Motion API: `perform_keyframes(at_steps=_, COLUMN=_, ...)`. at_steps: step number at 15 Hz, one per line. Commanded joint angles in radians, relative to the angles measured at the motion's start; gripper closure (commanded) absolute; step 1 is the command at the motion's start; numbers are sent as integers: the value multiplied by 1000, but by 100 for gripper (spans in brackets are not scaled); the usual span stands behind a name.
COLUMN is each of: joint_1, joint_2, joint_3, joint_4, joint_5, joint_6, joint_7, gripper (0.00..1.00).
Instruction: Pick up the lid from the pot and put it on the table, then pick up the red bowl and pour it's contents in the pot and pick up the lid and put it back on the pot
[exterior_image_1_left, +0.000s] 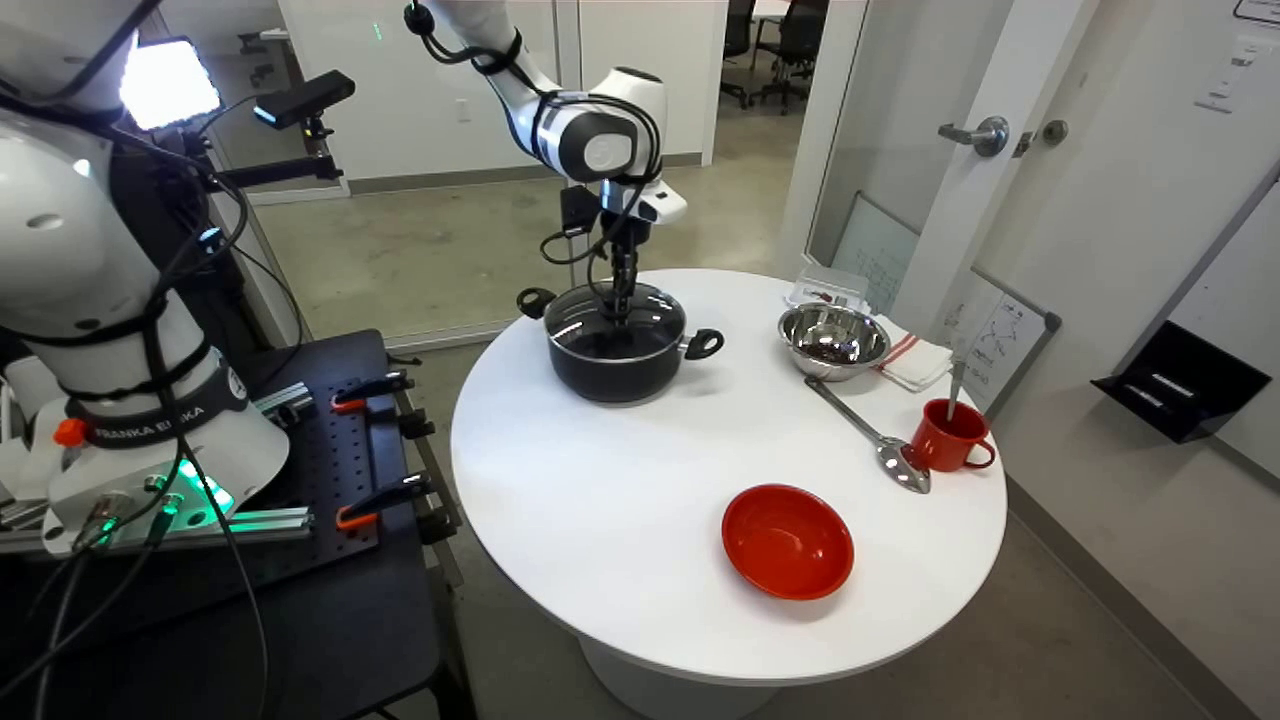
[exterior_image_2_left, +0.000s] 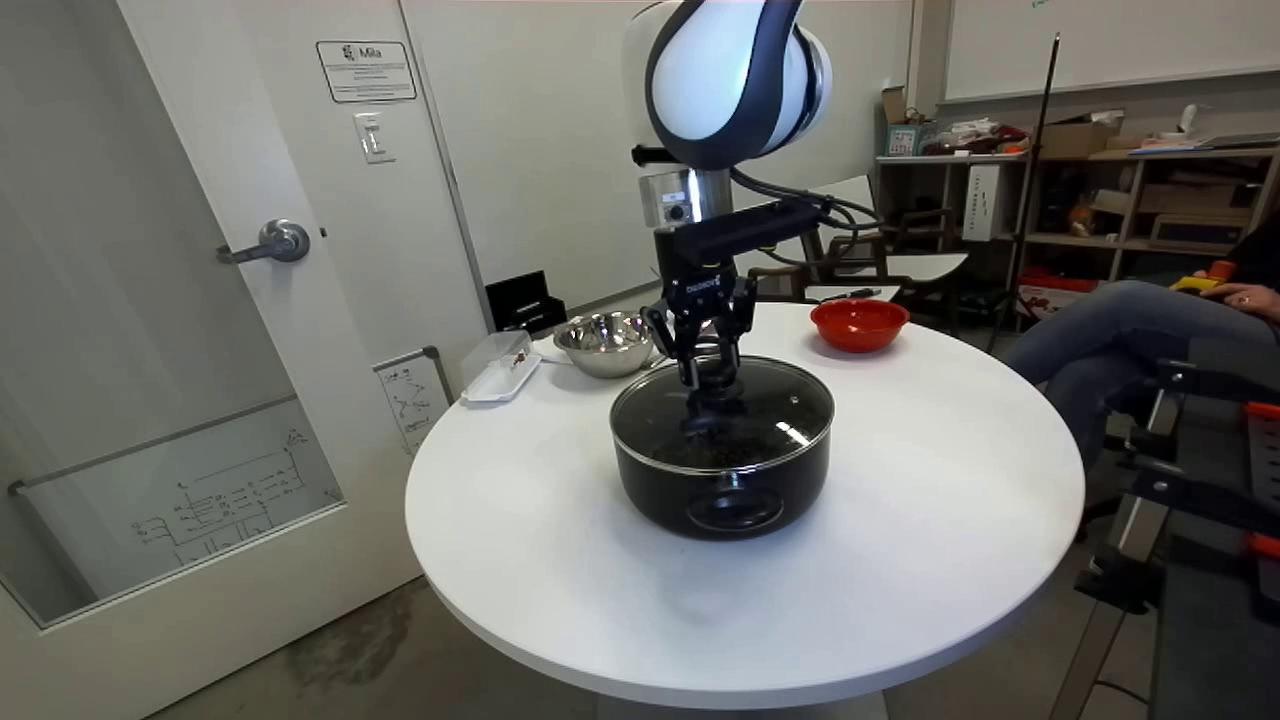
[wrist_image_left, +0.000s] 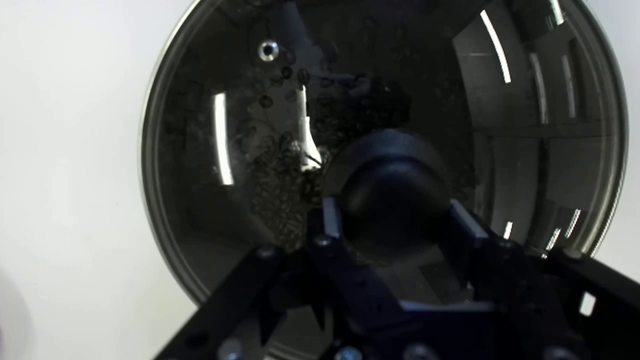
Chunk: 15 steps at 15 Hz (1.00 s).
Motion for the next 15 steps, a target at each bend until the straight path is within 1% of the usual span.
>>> perform_keyframes(at_steps=1, joint_1=-11, joint_2=24, joint_3=12, joint_4=28, joint_5=1, joint_6=-7, joint_7=-22, gripper=75)
perform_keyframes(at_steps=9, joint_1=-17, joint_2=30, joint_3=12, joint_4=41, joint_5=3, joint_6=-25, joint_7=-21, gripper=75)
perform_keyframes(at_steps=10, joint_1=-17, joint_2=29, joint_3=12, joint_4=41, joint_5=4, joint_6=-27, joint_7=-21, gripper=38)
perform_keyframes(at_steps=11, joint_1=-16, joint_2=29, joint_3=11, joint_4=41, joint_5=3, joint_6=-28, joint_7=-19, gripper=23)
perform_keyframes(at_steps=13, joint_1=-18, joint_2=32, joint_3=13, joint_4=44, joint_5=5, joint_6=-30, joint_7=-22, gripper=11)
perform_keyframes(at_steps=14, joint_1=-18, joint_2=32, joint_3=13, joint_4=45, joint_5=5, joint_6=-31, joint_7=-23, gripper=3)
perform_keyframes(at_steps=15, joint_1=-18, joint_2=31, joint_3=14, joint_4=44, joint_5=5, joint_6=-31, joint_7=-25, gripper=1)
